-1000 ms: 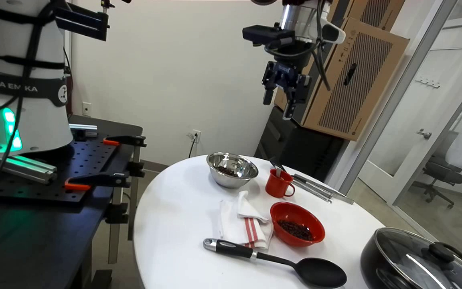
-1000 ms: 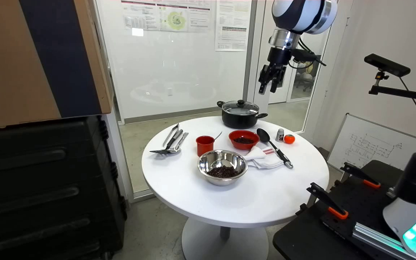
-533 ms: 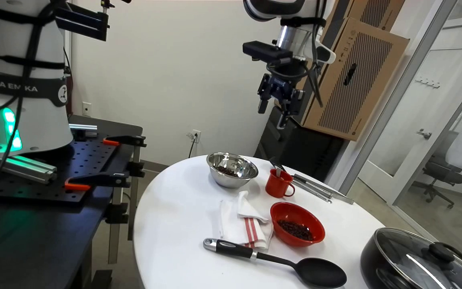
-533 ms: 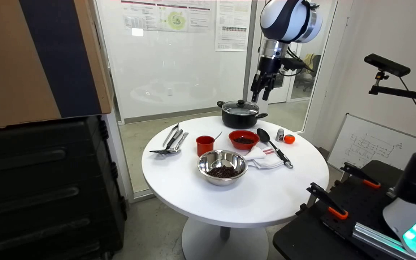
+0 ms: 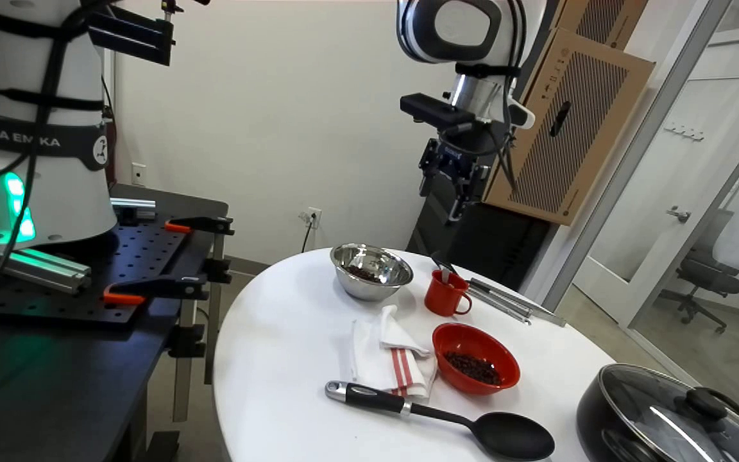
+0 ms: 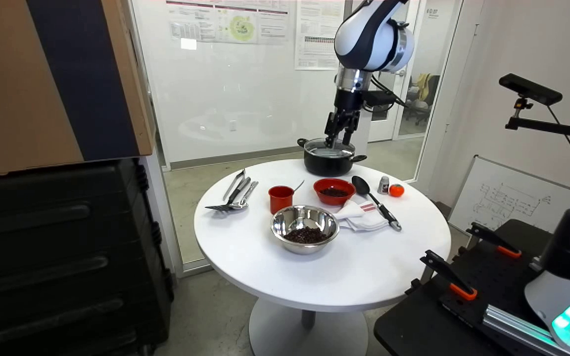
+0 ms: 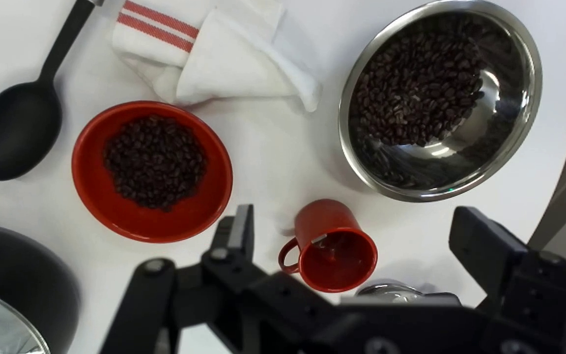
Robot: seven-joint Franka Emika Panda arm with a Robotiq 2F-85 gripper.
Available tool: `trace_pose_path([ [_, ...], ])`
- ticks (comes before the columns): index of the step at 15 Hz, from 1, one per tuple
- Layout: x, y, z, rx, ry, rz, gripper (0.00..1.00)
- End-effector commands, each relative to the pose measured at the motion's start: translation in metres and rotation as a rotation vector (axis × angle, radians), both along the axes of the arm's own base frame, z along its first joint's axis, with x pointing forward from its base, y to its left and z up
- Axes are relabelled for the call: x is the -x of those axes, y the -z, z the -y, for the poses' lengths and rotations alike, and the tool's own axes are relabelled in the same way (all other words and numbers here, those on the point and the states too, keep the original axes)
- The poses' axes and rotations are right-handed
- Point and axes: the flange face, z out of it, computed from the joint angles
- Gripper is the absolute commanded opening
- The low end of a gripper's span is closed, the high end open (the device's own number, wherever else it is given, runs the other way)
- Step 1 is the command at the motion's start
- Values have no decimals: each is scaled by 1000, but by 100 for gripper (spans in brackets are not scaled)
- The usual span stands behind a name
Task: Take the spoon out of the spoon out of the red cup and put it next to the black spoon
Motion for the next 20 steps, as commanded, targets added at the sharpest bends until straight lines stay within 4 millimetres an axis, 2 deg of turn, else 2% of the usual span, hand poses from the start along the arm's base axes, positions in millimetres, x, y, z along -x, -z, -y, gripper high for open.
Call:
trace_pose_path([
  [1, -31, 17, -14, 10, 58, 27, 100],
  [6, -57, 54, -34, -44, 290, -22, 100],
  [10, -72, 82, -46, -37, 400, -42, 100],
  [16, -87, 101, -47, -55, 546, -28, 100],
  [20, -89, 113, -47, -69, 594, -57, 100],
])
